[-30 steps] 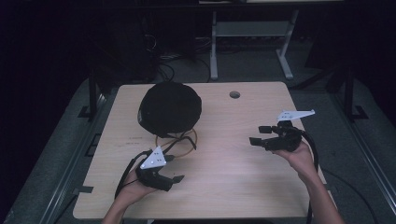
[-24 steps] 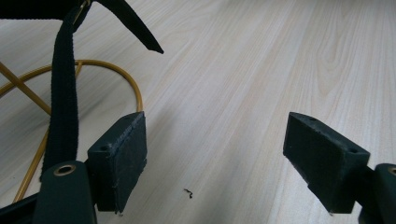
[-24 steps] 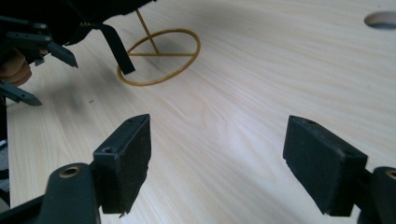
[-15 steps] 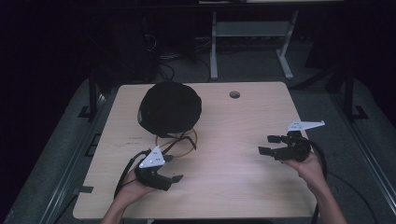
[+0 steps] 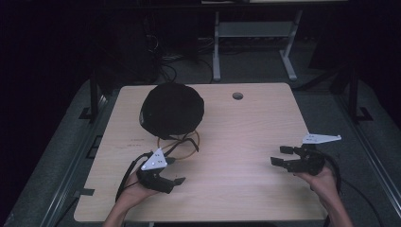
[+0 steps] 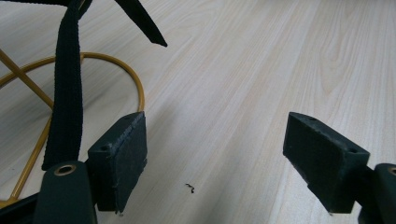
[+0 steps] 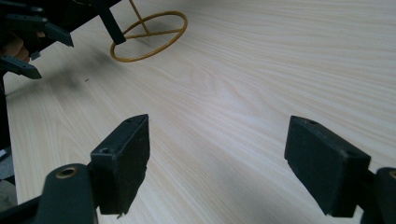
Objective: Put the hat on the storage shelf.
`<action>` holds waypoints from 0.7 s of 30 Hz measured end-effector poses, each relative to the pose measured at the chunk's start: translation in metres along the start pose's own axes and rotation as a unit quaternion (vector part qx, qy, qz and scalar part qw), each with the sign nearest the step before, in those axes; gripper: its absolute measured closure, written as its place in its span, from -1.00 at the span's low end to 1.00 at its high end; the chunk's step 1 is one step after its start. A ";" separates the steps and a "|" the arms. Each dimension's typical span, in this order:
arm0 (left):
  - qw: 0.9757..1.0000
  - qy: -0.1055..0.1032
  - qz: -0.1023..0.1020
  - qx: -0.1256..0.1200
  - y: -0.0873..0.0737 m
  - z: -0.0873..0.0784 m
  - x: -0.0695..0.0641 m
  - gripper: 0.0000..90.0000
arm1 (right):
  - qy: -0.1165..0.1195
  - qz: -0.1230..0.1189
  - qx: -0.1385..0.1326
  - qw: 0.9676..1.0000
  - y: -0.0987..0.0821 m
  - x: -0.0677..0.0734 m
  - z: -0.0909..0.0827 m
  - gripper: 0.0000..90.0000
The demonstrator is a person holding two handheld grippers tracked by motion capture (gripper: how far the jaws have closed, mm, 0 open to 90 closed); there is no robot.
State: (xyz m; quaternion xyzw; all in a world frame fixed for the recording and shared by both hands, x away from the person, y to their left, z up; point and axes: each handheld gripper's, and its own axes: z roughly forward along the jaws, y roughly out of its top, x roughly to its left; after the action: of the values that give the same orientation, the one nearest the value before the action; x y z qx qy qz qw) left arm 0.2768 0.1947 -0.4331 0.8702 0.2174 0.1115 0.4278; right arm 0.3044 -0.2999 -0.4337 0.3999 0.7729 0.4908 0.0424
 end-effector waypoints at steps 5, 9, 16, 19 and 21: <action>1.000 0.000 -0.002 0.000 0.000 0.000 0.000 -0.52 | -0.009 0.008 -0.006 1.000 -0.010 0.000 -0.008 -0.53; 1.000 0.001 -0.005 0.000 -0.001 -0.001 0.000 -0.52 | -0.012 0.008 -0.005 1.000 -0.017 0.000 -0.012 -0.53; 1.000 0.000 -0.006 -0.001 -0.001 -0.002 -0.001 -0.52 | -0.015 0.013 -0.005 1.000 -0.029 0.003 -0.017 -0.53; 1.000 0.001 -0.004 -0.001 -0.002 -0.003 -0.001 -0.52 | -0.016 0.015 -0.006 1.000 -0.035 0.004 -0.019 -0.53; 1.000 0.001 -0.009 -0.005 -0.002 -0.003 -0.001 -0.52 | -0.016 0.017 -0.006 1.000 -0.039 0.005 -0.021 -0.53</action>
State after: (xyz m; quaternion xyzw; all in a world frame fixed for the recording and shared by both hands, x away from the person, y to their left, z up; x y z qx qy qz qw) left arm 0.2742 0.1976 -0.4331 0.8659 0.2247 0.1099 0.4332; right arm 0.2692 -0.3191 -0.4520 0.4207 0.7623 0.4895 0.0485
